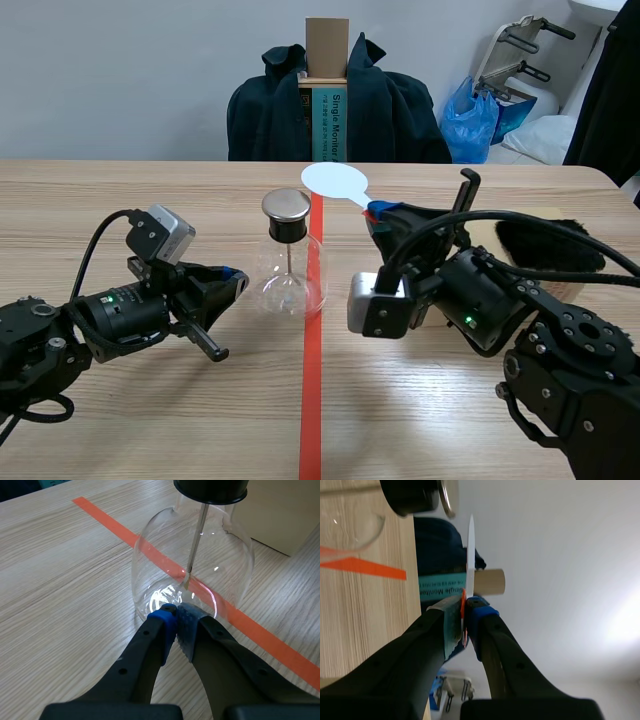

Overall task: Do the electroscope experiment.
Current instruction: 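Move the plate toward and away from the electroscope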

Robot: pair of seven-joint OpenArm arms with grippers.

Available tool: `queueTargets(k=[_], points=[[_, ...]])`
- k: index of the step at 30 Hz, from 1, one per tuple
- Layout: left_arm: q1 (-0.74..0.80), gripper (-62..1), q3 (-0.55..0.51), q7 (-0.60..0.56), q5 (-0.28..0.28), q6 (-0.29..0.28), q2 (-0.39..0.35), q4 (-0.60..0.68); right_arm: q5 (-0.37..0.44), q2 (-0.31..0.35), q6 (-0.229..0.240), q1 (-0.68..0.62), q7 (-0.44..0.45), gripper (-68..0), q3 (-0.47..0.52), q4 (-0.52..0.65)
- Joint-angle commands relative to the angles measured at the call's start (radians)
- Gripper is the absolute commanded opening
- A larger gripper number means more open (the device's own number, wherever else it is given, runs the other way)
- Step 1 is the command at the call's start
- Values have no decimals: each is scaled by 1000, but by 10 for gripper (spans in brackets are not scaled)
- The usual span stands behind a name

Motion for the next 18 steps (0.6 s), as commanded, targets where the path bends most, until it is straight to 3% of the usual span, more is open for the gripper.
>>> queueTargets(k=[1, 11, 13, 18], points=[[-5, -582, -10, -18, -6, 1, -5, 23, 11, 8, -8, 14, -21, -669, 11, 16], [-5, -582, -10, -18, -6, 1, -5, 23, 11, 9, -9, 14, -171, -669, 13, 16], [-5, -582, -10, -18, -6, 1, -5, 23, 14, 17, -34, 11, -182, -669, 13, 16], [-5, -582, -10, -18, -6, 1, -6, 23, 39, 61, -155, -4, -172, -669, 12, 34]])
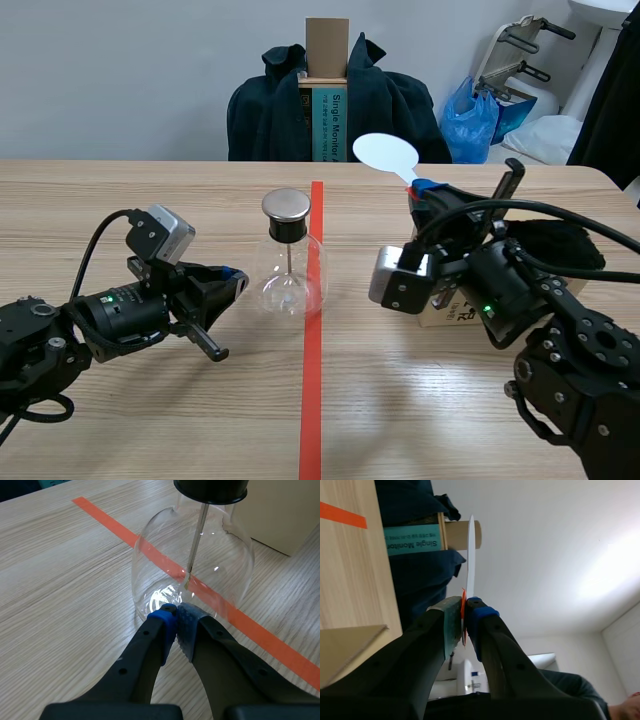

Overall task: Do the electroscope experiment.
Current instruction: 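Move the plate toward and away from the electroscope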

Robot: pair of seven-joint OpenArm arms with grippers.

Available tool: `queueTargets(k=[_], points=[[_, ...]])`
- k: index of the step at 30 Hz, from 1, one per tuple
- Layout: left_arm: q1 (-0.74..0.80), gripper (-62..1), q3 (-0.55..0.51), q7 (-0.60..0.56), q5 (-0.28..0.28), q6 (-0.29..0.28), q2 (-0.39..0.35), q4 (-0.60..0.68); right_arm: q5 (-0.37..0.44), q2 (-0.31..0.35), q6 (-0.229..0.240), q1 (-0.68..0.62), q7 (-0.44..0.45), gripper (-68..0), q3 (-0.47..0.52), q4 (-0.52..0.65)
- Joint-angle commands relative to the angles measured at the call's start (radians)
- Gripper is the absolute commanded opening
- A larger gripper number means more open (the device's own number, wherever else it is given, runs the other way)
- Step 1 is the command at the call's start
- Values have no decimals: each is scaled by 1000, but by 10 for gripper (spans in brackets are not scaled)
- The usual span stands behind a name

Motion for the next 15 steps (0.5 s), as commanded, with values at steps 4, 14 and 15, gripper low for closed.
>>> queueTargets(k=[4, 14, 15], points=[[-5, -582, -10, -17, -6, 1, -6, 23, 91, 105, -102, -29, 1, -669, 13, 124], [0, -582, -10, -17, -6, 1, -9, 23, 359, 421, -196, -225, -57, -669, 127, 530], [2, -582, -10, -17, -6, 0, -13, 25, 384, 444, -196, -245, -69, -669, 153, 566]])
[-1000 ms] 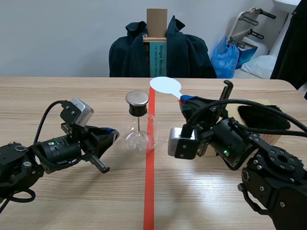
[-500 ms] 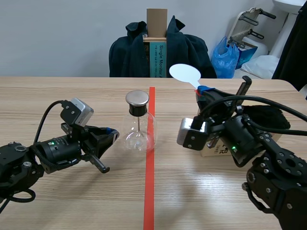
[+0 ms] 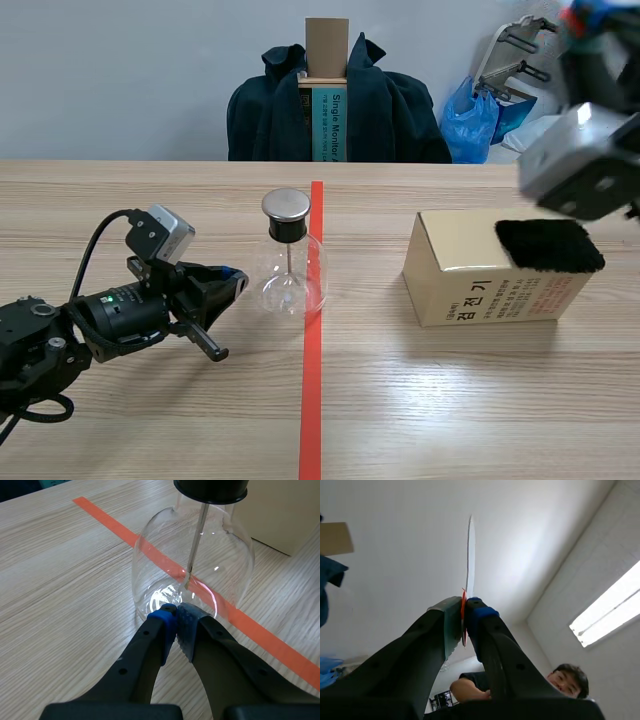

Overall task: Do the electroscope experiment.
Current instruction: 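Move the plate toward and away from the electroscope, then rub the plate on the fur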

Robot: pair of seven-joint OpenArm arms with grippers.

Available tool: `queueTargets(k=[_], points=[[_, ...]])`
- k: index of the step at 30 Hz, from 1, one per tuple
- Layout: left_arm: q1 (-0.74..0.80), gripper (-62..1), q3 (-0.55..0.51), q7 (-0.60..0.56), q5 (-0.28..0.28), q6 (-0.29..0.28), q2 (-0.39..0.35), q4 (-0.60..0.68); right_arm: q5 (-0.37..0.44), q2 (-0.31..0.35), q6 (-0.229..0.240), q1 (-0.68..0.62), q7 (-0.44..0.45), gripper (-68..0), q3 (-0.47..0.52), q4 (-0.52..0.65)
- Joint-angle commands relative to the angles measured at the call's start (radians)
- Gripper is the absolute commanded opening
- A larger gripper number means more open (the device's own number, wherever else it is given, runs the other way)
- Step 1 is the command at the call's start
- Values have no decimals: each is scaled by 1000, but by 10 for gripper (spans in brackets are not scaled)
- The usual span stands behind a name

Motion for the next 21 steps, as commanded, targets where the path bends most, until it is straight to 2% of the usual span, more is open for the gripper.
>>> queueTargets(k=[1, 5, 8, 10, 12, 15, 19, 20, 21], points=[[8, -582, -10, -19, -7, -2, -18, 28, 29, 33, -58, -10, -16, -669, 54, 40], [69, -582, -21, -25, -7, -10, -70, 110, 102, 71, -58, -73, -40, -669, 192, 144], [151, -581, -56, -24, -7, -10, -133, 238, 142, 72, -58, -106, -41, -669, 299, 196], [216, -544, -90, -16, -6, -10, -179, 342, 173, 72, -58, -119, -41, -669, 361, 224], [286, -439, -129, -9, -6, -18, -225, 451, 209, 72, -58, -119, -41, -669, 413, 246], [412, -240, -207, -10, -13, -40, -288, 615, 255, 72, -58, -119, -41, -669, 483, 272], [614, -29, -341, -14, -67, -40, -350, 807, 307, 72, -58, -119, -41, -669, 544, 294], [665, 12, -374, -17, -73, -40, -359, 848, 316, 72, -58, -119, -40, -669, 553, 297], [718, 14, -409, -16, -82, -40, -364, 886, 324, 72, -58, -118, -40, -669, 560, 299]])
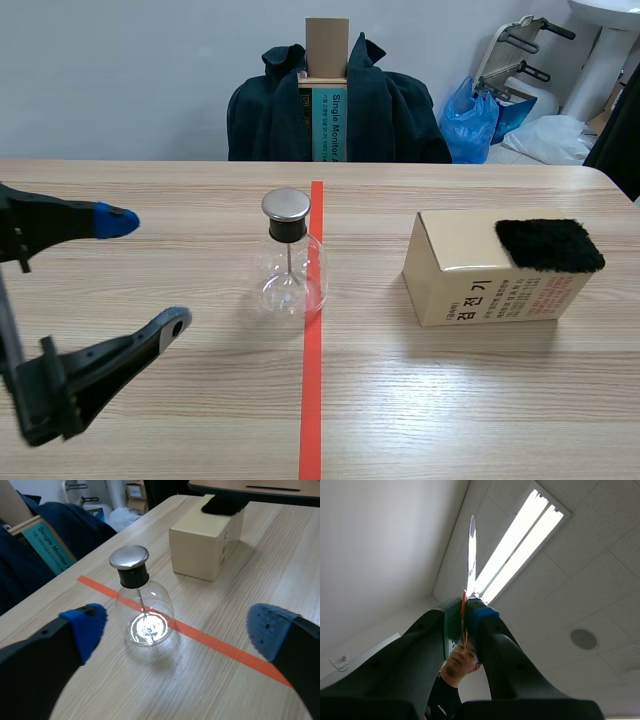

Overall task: Do the electroscope experiment.
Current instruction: 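Rub the plate on the fur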

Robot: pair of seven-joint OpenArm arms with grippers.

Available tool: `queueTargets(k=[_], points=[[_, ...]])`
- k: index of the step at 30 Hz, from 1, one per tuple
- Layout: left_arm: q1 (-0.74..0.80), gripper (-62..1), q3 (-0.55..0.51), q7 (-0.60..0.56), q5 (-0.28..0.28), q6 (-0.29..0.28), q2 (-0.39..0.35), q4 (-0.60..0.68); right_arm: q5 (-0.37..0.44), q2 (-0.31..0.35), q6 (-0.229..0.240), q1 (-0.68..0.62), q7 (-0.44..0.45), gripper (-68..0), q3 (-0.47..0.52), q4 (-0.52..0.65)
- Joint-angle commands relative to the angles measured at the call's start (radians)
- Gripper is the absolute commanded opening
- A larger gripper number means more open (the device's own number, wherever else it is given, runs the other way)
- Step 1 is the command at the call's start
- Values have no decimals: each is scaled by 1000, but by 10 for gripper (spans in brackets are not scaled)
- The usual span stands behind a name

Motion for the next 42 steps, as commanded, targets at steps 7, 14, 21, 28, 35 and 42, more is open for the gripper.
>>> queueTargets(k=[7, 14, 21, 28, 35, 42], points=[[272, 14, -187, -14, -60, 2, 4, 155, 29, 0, -58, 12, 4, -669, 21, 11], [297, 14, -232, -13, -73, 10, 4, 176, 38, 0, -58, 12, 4, -669, 21, 11], [297, 14, -231, -10, -73, 10, 4, 176, 37, -53, -58, 0, -6, -669, 24, -5], [297, 14, -231, -10, -73, 10, 4, 176, -16, -130, -32, -90, 29, -668, 31, -129], [297, 14, -231, -10, -73, 10, 4, 176, -160, -186, 140, -90, 100, -668, 20, -380], [297, 14, -231, -10, -73, 10, 4, 176, -308, -255, 173, -10, 227, -668, -47, -638]])
